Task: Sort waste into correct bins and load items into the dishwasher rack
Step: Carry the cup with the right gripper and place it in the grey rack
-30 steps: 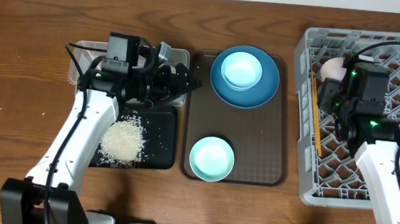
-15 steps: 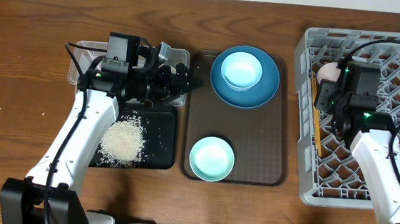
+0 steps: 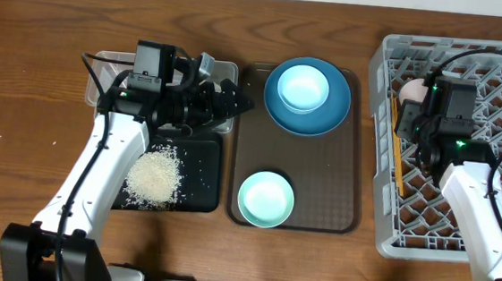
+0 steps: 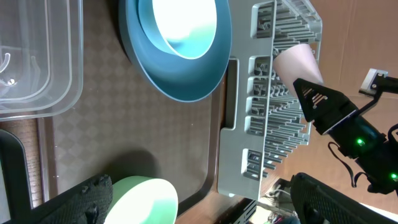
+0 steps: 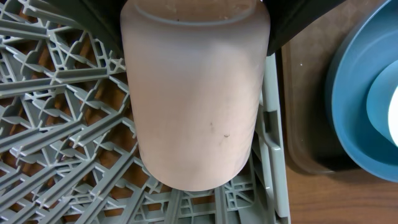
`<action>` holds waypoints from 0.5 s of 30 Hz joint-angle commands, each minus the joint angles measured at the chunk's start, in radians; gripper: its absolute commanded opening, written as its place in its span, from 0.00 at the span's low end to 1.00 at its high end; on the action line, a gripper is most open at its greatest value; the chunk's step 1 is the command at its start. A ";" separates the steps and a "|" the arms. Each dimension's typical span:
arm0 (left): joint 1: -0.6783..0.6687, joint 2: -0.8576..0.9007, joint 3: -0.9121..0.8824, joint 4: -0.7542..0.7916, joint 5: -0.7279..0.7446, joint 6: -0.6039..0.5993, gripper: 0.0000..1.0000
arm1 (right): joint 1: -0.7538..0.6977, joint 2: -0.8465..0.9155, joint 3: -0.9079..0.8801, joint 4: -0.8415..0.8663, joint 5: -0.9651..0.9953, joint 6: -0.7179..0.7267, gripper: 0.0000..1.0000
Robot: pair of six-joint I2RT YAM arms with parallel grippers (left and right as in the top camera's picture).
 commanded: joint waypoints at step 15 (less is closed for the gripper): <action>0.002 -0.001 0.005 0.000 -0.006 0.013 0.94 | -0.015 -0.015 0.010 0.037 0.009 0.026 0.33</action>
